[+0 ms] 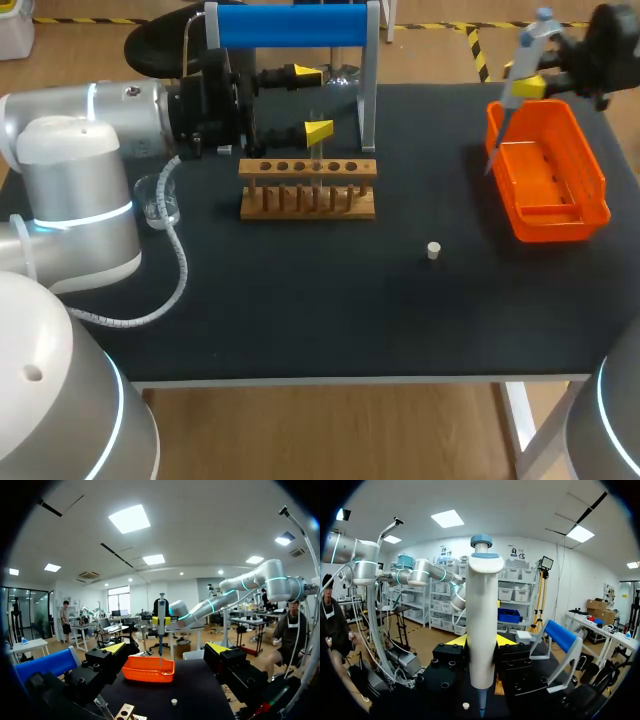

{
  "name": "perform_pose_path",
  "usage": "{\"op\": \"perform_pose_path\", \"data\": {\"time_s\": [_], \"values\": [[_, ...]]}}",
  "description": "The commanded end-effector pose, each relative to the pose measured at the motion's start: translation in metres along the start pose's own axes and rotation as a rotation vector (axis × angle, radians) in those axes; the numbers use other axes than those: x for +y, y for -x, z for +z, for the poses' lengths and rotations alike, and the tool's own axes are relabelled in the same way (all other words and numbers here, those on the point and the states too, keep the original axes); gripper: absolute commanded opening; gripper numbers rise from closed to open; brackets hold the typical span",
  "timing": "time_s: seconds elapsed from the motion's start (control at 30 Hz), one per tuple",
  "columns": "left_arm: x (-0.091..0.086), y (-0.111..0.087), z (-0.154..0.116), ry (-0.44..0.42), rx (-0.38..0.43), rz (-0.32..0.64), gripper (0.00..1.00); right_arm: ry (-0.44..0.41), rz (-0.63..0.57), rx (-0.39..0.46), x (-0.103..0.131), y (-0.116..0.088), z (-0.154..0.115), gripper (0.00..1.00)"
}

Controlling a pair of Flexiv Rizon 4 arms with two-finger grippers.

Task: Invert the test tube, pick up the pipette, mount the tip to pipette, aspirate from beaker and dispense into the tube, eject the tip, return the pipette, and cap with the stopper.

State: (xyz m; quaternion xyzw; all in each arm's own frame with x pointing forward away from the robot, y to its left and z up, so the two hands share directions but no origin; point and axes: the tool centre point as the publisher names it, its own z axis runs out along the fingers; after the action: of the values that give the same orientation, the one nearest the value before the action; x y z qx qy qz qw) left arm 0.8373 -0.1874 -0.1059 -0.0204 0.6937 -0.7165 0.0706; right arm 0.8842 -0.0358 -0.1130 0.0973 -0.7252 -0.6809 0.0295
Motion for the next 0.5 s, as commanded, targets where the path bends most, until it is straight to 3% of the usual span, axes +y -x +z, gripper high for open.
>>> {"op": "perform_pose_path", "data": {"time_s": [0.03,0.23,0.5], "values": [[0.001,0.000,0.000,-0.002,0.000,0.001,1.00,-0.015,-0.013,-0.006,0.002,0.000,-0.058,0.00],[0.001,0.000,0.000,-0.002,0.000,0.001,1.00,-0.029,-0.015,-0.023,-0.009,0.006,-0.098,0.00],[0.001,0.000,0.000,-0.002,0.000,0.001,1.00,-0.025,0.001,-0.043,-0.029,0.021,-0.126,0.00]]}}
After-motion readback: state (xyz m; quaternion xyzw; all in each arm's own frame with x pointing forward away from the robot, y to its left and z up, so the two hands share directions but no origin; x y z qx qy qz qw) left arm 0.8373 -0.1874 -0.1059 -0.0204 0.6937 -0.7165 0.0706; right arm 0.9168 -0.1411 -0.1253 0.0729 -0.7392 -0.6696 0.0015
